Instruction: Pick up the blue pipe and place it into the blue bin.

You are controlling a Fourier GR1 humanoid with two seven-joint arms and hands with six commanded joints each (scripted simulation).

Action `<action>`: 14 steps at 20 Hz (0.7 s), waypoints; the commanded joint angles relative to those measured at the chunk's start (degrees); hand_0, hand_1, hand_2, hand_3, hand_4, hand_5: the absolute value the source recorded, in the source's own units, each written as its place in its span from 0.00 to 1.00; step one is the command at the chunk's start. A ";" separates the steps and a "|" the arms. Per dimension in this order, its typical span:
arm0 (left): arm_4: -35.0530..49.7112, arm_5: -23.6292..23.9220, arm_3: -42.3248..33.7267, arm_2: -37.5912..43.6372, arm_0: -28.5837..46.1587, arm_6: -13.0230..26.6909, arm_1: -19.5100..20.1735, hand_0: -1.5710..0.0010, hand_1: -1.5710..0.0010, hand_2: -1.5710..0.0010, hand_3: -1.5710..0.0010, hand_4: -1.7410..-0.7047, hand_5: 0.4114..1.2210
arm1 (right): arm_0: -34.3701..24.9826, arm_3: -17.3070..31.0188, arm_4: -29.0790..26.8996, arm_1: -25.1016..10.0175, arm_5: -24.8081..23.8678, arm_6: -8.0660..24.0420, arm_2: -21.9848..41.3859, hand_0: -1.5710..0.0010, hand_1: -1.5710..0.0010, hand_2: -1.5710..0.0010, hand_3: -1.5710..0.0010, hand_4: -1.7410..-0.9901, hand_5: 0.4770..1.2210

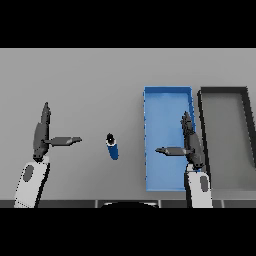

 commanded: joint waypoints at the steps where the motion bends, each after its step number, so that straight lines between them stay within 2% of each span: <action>1: -0.01 0.04 0.03 0.01 -0.09 -0.20 -0.05 1.00 1.00 1.00 1.00 0.75 0.22 | -0.09 0.05 -0.05 -0.04 -0.05 0.06 -0.06 1.00 1.00 1.00 1.00 0.71 0.20; 6: -0.30 0.43 0.52 -0.20 -0.96 0.44 -0.43 1.00 1.00 1.00 1.00 0.75 0.22 | -0.73 0.45 -0.26 -0.20 -0.09 0.14 -0.44 1.00 1.00 1.00 1.00 0.71 0.20; 7: -0.87 -5.45 0.30 -1.70 1.12 -3.81 3.33 1.00 1.00 1.00 1.00 0.75 0.22 | 1.31 -1.86 3.78 -4.20 0.79 -4.76 1.07 1.00 1.00 1.00 1.00 0.71 0.20; 8: -1.16 -9.34 0.60 -2.27 2.72 -6.99 6.00 1.00 1.00 1.00 1.00 0.75 0.22 | 3.16 -3.28 6.55 -6.48 1.13 -7.23 2.19 1.00 1.00 1.00 1.00 0.72 0.20; 10: -1.24 -13.28 1.77 -2.71 2.67 -8.58 8.44 1.00 1.00 1.00 1.00 0.75 0.22 | 4.80 -5.00 9.22 -7.73 1.43 -7.71 3.86 1.00 1.00 1.00 1.00 0.72 0.20; 14: -0.15 -17.02 1.87 -3.32 2.40 -10.00 9.48 1.00 1.00 1.00 1.00 0.75 0.22 | 5.26 -7.05 10.26 -8.22 1.61 -6.13 4.74 1.00 1.00 1.00 1.00 0.72 0.20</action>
